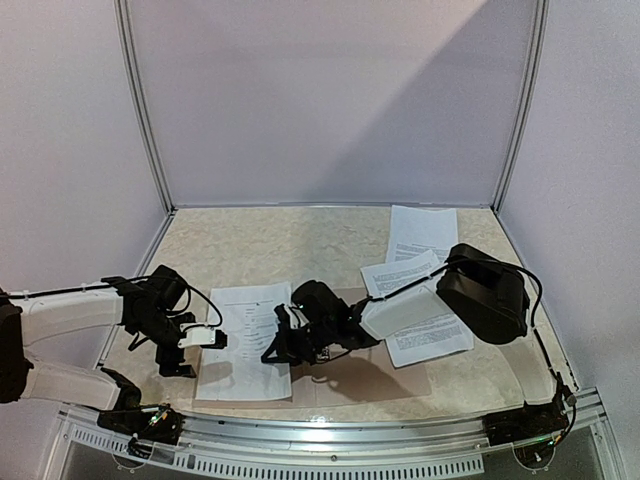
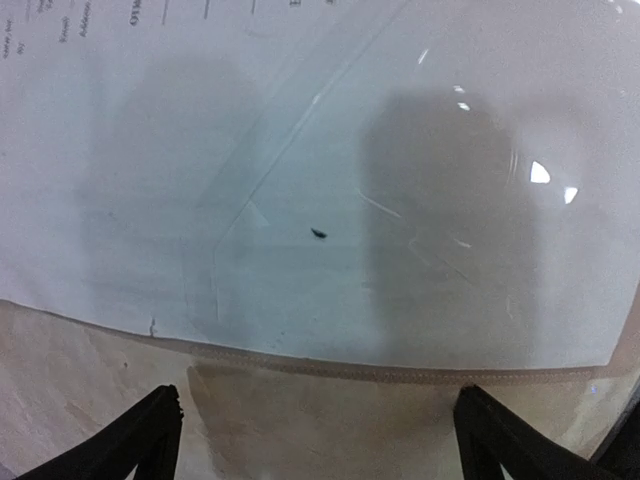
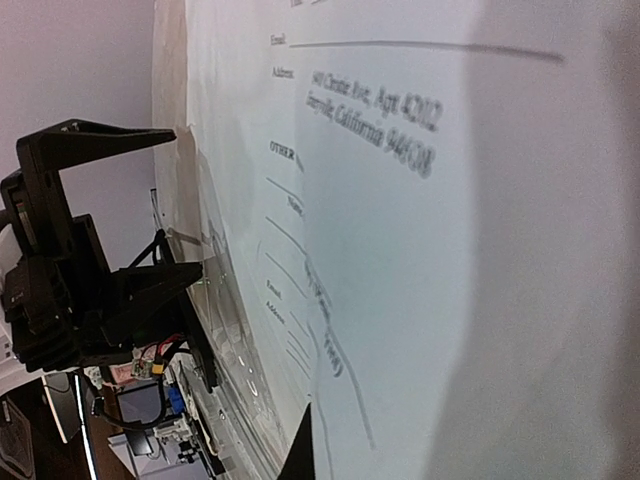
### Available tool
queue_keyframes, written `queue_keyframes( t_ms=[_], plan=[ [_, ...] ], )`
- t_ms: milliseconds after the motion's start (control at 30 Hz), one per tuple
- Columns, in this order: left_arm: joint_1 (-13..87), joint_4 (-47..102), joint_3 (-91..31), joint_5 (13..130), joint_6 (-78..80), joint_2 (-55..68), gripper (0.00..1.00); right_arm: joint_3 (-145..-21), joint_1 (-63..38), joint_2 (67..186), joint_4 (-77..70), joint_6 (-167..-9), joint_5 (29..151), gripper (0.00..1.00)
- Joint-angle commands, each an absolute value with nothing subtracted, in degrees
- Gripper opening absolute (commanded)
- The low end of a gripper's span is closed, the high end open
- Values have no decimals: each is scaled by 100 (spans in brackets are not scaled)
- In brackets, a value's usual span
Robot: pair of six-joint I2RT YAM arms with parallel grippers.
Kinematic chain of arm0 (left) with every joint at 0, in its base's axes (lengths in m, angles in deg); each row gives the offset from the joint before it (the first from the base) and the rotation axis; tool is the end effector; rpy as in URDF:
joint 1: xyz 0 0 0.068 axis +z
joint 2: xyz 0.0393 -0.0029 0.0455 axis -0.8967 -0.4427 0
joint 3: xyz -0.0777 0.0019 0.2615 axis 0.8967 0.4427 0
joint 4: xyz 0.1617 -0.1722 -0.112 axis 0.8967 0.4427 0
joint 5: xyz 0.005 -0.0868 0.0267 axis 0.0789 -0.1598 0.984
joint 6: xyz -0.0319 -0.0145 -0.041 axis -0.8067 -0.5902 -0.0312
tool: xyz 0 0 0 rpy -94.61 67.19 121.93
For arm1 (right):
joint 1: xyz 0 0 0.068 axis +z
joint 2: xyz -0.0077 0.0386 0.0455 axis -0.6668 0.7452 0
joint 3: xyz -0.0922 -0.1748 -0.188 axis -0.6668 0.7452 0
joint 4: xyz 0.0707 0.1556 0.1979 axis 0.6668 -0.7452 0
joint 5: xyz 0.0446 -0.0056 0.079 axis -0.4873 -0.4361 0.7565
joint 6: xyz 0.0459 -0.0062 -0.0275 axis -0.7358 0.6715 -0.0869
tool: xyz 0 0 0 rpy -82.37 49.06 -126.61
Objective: Put the files into the folder
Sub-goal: Insert the folder to form pockets on the folder.
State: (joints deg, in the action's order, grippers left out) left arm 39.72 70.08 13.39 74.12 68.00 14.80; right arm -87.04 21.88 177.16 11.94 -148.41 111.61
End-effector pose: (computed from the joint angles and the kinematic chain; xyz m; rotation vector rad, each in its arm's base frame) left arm 0.1519 -0.0717 0.1433 1.8808 2.2440 -0.0665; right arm 0.1956 0.4351 0.0899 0.2654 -2.6874 -1.4959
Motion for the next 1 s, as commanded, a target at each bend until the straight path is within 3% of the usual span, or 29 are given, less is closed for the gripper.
queue_keyframes(
  t_ms=[0, 200, 467, 600, 700, 967],
  plan=[
    [3830, 6659, 1678, 7454, 6711, 1340, 97, -8834, 2234, 17485, 714, -14479, 11256, 0],
    [3828, 6627, 1679, 7494, 6673, 1357, 97, -8847, 2246, 17520, 735, -14561, 11328, 2],
    [3841, 6690, 1617, 7656, 6640, 1524, 97, -9357, 2249, 17211, -646, -13478, 10637, 38],
    [3873, 6651, 1520, 7951, 6619, 1700, 97, -9441, 2247, 16924, -1272, -12874, 10176, 44],
    [3918, 6659, 1449, 7973, 6607, 1738, 97, -9423, 2236, 16792, -1484, -12596, 10113, 43],
    [3950, 6447, 1563, 8420, 6482, 1578, 97, -9242, 2145, 17124, -1112, -12810, 10883, 8]
  ],
)
